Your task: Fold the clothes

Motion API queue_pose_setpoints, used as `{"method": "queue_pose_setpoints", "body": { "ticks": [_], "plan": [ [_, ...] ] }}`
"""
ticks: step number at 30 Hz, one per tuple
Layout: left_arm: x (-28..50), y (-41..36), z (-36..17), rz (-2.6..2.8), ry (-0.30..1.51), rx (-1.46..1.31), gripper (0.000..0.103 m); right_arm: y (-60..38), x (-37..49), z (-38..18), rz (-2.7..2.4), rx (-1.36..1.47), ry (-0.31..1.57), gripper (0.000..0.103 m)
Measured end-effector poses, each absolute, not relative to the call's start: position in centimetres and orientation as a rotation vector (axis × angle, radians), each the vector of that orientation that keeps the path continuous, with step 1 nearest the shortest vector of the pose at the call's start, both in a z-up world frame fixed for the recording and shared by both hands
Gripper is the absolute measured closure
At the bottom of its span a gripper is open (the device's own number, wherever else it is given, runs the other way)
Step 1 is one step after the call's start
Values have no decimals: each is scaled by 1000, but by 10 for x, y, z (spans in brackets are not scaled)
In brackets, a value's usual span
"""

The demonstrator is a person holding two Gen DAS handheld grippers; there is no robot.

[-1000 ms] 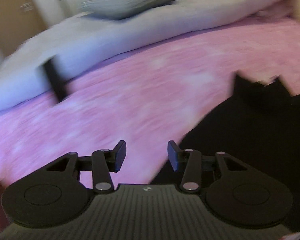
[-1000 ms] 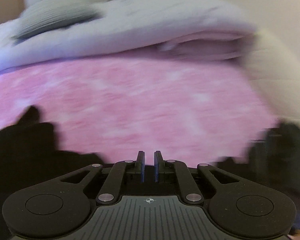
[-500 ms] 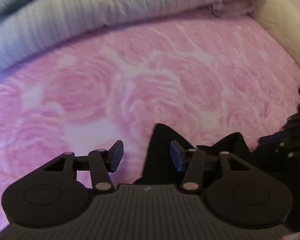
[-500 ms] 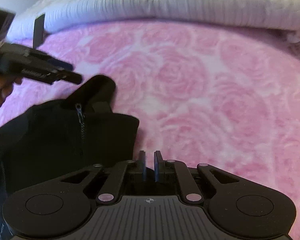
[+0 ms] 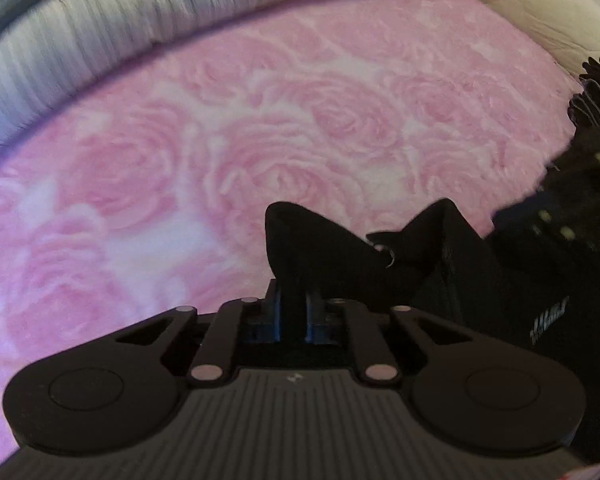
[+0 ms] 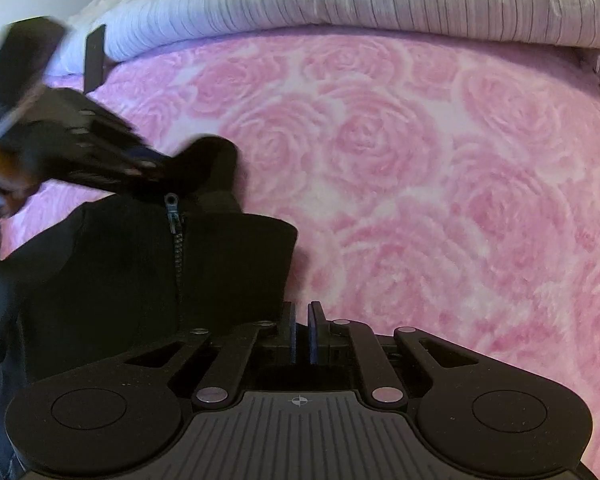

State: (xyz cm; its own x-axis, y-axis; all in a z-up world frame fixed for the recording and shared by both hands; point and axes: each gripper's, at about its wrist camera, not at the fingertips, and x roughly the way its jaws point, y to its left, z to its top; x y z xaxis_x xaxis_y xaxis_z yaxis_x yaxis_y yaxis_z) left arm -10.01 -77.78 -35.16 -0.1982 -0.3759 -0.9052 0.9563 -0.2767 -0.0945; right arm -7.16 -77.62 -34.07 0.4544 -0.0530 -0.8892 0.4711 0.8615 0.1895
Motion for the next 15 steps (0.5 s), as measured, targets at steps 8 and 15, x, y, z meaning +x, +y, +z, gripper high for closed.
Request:
{"method": "queue_pose_setpoints", "body": {
  "ticks": [8,15],
  "plan": [
    [-93,-699,-327,-1621,872,954,95,-765,-61,-335,-234,402,1023,95],
    [-91,-654,-335,-1566,937,908,95,-751,-54,-317,-247,322,1020,102]
  ]
}}
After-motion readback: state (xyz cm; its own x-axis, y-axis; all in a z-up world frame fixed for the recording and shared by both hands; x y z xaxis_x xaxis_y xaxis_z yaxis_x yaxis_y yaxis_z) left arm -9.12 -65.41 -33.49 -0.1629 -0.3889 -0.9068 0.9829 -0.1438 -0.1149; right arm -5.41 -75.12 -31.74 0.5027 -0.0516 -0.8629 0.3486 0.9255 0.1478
